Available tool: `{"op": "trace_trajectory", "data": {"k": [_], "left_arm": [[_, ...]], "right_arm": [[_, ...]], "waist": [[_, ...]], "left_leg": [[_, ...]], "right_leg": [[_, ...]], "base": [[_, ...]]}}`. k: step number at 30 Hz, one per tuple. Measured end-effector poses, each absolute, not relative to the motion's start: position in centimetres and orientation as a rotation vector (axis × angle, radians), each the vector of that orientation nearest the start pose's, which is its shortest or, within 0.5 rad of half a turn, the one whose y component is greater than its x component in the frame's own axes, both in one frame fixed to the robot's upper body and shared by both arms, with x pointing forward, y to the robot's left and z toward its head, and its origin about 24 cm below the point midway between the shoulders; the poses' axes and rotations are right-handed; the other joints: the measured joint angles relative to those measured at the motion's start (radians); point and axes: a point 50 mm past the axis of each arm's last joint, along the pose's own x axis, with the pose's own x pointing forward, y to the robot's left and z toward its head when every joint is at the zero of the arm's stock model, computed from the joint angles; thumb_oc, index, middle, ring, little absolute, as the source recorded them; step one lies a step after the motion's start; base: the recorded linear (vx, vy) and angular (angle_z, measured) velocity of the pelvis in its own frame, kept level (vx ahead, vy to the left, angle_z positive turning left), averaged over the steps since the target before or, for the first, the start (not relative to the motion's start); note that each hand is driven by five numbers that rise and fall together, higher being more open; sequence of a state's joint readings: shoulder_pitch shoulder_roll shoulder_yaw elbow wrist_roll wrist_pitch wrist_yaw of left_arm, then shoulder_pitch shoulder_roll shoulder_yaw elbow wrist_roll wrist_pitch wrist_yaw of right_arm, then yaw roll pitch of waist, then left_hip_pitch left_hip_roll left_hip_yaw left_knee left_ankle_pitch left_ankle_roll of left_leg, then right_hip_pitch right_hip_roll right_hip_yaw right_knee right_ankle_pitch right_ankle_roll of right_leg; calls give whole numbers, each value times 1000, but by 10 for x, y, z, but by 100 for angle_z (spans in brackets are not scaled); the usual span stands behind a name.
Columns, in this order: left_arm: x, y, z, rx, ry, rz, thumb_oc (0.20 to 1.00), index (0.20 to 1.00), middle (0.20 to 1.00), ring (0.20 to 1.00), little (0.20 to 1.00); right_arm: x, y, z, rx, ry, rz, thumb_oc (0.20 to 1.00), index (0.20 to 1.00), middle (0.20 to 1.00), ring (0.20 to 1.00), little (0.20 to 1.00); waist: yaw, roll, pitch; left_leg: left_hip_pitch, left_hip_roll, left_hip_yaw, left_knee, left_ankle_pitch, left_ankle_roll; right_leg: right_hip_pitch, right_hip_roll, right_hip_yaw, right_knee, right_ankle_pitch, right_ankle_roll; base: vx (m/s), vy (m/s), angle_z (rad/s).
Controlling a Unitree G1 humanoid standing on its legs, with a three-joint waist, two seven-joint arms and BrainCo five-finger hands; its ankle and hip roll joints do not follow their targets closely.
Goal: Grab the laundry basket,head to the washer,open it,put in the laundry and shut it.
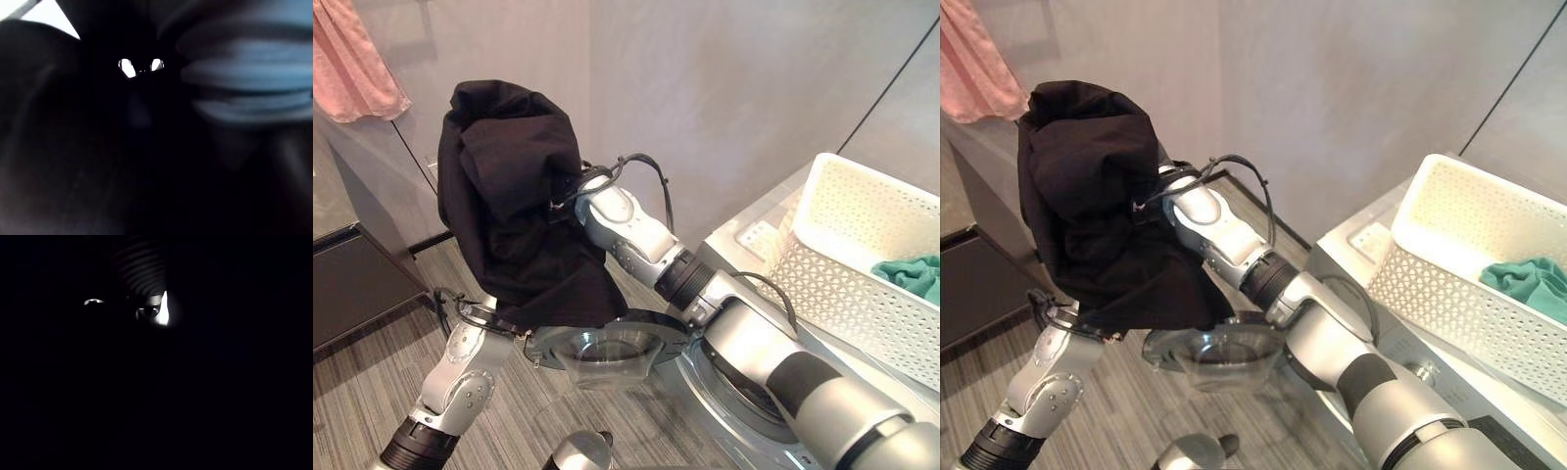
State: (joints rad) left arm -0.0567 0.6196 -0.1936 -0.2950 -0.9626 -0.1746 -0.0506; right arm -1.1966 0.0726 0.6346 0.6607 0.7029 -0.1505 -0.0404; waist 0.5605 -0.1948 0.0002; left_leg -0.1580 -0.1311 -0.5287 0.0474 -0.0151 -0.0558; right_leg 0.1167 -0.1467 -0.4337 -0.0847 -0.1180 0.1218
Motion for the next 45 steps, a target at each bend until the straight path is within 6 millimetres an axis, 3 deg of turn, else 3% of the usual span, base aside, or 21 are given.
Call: {"op": "trace_trajectory", "data": {"k": [7, 14, 15, 16, 21, 23, 24, 32, 42, 45], "left_arm": [[245, 192, 140, -423, -343, -307, 1000, 1000, 1000, 1000, 1000], [238, 200, 131, -431, -313, -257, 1000, 1000, 1000, 1000, 1000], [237, 201, 129, -432, -307, -254, 395, 395, 395, 395, 395], [237, 201, 128, -433, -302, -251, 200, 200, 200, 200, 200], [237, 205, 120, -440, -272, -225, 200, 200, 200, 200, 200], [237, 205, 120, -439, -273, -227, 200, 200, 200, 200, 200], [237, 205, 120, -439, -273, -228, 200, 200, 200, 200, 200], [237, 204, 122, -430, -286, -263, 200, 200, 200, 200, 200], [237, 203, 122, -406, -290, -271, 200, 200, 200, 200, 200], [237, 203, 122, -388, -289, -272, 200, 200, 200, 200, 200]], "right_arm": [[329, 77, 240, 126, -383, 857, 200, 200, 200, 200, 200], [333, 67, 233, -89, -447, 854, 200, 200, 200, 200, 200], [335, 64, 230, -94, -438, 851, 200, 200, 200, 200, 200], [337, 60, 227, -105, -429, 852, 200, 200, 200, 200, 200], [341, 50, 213, -169, -389, 878, 200, 200, 200, 200, 200], [342, 45, 208, -208, -369, 892, 545, 545, 545, 545, 545], [343, 43, 206, -228, -363, 895, 1000, 1000, 1000, 1000, 1000], [355, 15, 190, -311, -301, 868, 1000, 1000, 1000, 1000, 1000], [361, -2, 194, -325, -305, 830, 1000, 1000, 1000, 1000, 1000], [362, -17, 201, -215, -319, 787, 1000, 1000, 1000, 1000, 1000]], "waist": [[-6, -2, 0], [-27, 0, 2], [-28, 0, 2], [-29, 0, 3], [-29, 3, 4], [-29, 5, 6], [-29, 7, 7], [-35, 26, 21], [-59, 39, 30], [-65, 41, 32]], "left_leg": [[-1, 6, 20, 0, 0, 0], [0, 10, 22, 0, 0, 0], [0, 11, 23, 0, 0, 0], [0, 11, 23, 0, 0, 0], [0, 13, 24, -1, 0, 0], [1, 13, 28, -1, 0, 0], [2, 14, 29, -1, 0, 0], [3, 15, 36, -1, 0, 0], [5, 17, 43, -1, 0, 0], [7, 17, 44, -2, 0, 0]], "right_leg": [[-9, 1, 20, -1, 7, -1], [-11, 4, 25, -1, 10, -2], [-12, 4, 27, -1, 11, -3], [-12, 4, 29, -2, 11, -3], [-12, 5, 31, -7, 11, -3], [-12, 5, 33, -7, 11, -3], [-12, 5, 34, -7, 11, -3], [-12, 5, 40, -7, 13, -3], [-13, 4, 45, -8, 13, -2], [-12, 4, 46, -8, 13, -2]], "base": [[-7, -4, -9], [-2, -3, -2], [-7, -6, -6], [0, 0, 0], [0, 0, 0], [0, 0, 0], [-6, -6, -4], [-1, 1, -1], [-1, 1, -1], [0, 0, 0]]}}
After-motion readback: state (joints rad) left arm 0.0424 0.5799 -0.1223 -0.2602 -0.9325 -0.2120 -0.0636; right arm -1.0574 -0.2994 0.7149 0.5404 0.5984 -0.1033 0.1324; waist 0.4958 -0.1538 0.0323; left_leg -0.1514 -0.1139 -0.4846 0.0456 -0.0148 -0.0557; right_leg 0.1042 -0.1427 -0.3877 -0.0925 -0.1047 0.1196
